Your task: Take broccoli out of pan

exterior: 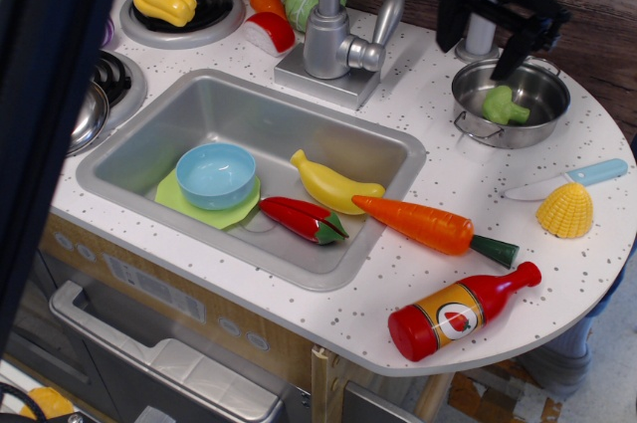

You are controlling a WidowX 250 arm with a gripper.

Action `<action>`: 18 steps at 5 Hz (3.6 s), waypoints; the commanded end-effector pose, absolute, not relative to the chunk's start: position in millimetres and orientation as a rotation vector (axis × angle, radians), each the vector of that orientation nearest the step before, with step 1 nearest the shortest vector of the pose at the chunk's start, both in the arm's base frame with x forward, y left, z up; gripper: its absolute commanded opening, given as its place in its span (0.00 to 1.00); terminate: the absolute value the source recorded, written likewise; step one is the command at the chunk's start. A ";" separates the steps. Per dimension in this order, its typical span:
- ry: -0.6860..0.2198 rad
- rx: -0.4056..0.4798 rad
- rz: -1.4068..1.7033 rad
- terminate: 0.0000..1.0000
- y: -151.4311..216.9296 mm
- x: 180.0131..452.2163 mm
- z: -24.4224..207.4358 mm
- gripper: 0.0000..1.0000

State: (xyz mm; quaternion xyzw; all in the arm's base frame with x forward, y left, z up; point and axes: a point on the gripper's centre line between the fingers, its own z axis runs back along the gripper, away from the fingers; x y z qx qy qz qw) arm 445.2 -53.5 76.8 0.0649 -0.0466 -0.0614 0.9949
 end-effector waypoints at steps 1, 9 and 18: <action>-0.187 0.085 -0.139 0.00 -65.9 466.7 94.1 1.00; -0.259 0.003 -0.184 0.00 -83.3 482.9 57.0 1.00; -0.212 0.145 0.013 1.00 -91.7 398.2 140.8 0.00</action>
